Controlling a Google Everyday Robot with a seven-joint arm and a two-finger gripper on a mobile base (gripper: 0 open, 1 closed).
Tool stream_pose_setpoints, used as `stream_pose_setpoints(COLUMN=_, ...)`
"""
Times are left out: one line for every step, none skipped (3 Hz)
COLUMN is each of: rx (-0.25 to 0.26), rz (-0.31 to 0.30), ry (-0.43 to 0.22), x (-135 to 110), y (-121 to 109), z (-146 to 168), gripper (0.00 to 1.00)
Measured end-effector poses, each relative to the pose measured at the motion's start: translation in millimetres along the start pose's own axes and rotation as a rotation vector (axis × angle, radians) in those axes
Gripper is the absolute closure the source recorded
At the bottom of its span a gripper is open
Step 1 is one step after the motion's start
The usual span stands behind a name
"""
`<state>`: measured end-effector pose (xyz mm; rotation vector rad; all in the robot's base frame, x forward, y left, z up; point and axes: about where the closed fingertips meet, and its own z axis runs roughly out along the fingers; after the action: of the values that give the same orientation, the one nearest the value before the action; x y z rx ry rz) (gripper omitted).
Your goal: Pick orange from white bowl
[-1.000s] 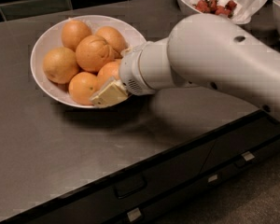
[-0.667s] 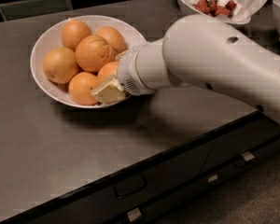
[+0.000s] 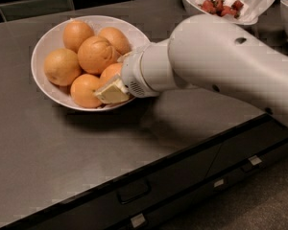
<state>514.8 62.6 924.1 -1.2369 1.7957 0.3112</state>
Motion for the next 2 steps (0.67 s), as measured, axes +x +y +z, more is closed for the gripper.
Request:
stream_pose_setpoints(rx=-0.016, rz=-0.008, ry=-0.042, x=-15, y=-1, z=-12, gripper=1.00)
stream_pose_setpoints(rx=-0.013, rz=-0.038, ry=-0.117, x=-42, y=-4, z=-37, gripper=1.00)
